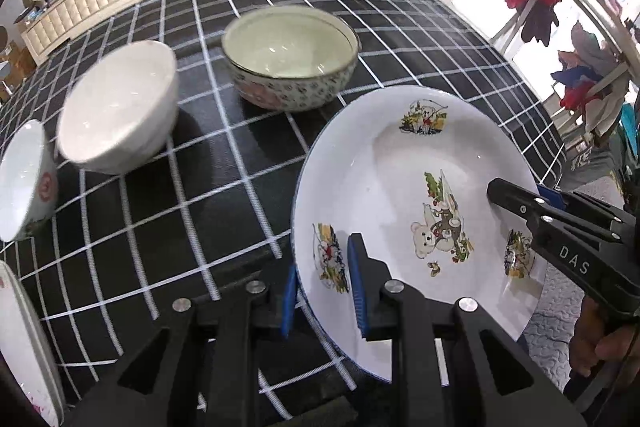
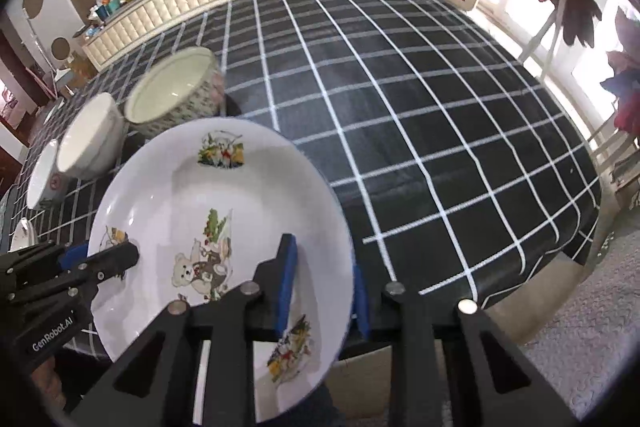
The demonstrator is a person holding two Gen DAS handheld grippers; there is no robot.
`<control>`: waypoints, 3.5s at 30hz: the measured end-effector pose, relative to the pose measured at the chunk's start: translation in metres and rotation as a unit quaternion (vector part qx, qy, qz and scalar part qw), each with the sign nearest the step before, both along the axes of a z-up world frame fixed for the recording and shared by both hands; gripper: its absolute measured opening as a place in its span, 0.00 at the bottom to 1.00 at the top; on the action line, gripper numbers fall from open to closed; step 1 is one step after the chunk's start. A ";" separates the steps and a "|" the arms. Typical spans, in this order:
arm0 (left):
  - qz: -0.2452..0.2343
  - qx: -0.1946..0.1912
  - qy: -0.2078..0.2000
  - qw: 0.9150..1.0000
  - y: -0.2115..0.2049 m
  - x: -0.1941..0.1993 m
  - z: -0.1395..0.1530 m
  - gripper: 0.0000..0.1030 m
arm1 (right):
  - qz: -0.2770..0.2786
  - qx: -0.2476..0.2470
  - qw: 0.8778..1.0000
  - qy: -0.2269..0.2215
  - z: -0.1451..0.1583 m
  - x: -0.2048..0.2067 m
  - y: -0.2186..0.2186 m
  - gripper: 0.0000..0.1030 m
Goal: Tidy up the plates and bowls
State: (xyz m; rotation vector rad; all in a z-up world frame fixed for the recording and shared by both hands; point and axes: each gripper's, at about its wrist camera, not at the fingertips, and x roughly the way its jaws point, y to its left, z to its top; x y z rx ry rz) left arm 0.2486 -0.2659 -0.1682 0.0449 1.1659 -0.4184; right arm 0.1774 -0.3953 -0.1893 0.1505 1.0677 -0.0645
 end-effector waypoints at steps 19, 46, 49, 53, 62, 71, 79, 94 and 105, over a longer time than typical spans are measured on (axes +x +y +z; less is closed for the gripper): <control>0.126 -0.004 -0.036 0.991 0.176 -0.037 0.043 0.20 | 0.094 0.020 0.995 -0.021 0.029 -0.003 0.139 0.27; 0.288 0.019 -0.020 0.957 0.399 -0.106 0.031 0.20 | 0.244 0.018 0.969 0.018 0.003 0.008 0.357 0.27; 0.291 0.015 -0.013 0.956 0.406 -0.106 0.024 0.20 | 0.247 0.013 0.969 0.023 -0.002 0.008 0.367 0.27; 0.293 0.012 -0.005 0.956 0.408 -0.104 0.017 0.20 | 0.247 0.006 0.968 0.030 -0.007 0.007 0.377 0.27; 0.292 0.002 0.003 0.956 0.412 -0.097 0.009 0.20 | 0.249 -0.015 0.968 0.030 -0.013 0.012 0.389 0.27; 0.286 0.001 0.011 0.958 0.410 -0.085 -0.001 0.20 | 0.242 -0.023 0.969 0.047 -0.025 0.023 0.388 0.27; 0.288 -0.011 0.012 0.957 0.414 -0.078 -0.003 0.20 | 0.244 -0.026 0.968 0.051 -0.030 0.030 0.391 0.27; 0.322 -0.047 0.025 0.945 0.412 -0.091 0.005 0.39 | 0.256 -0.010 0.965 0.060 -0.035 0.029 0.391 0.38; 0.309 0.013 0.003 0.951 0.394 -0.098 0.012 0.47 | 0.256 -0.009 0.965 0.048 -0.031 0.020 0.384 0.63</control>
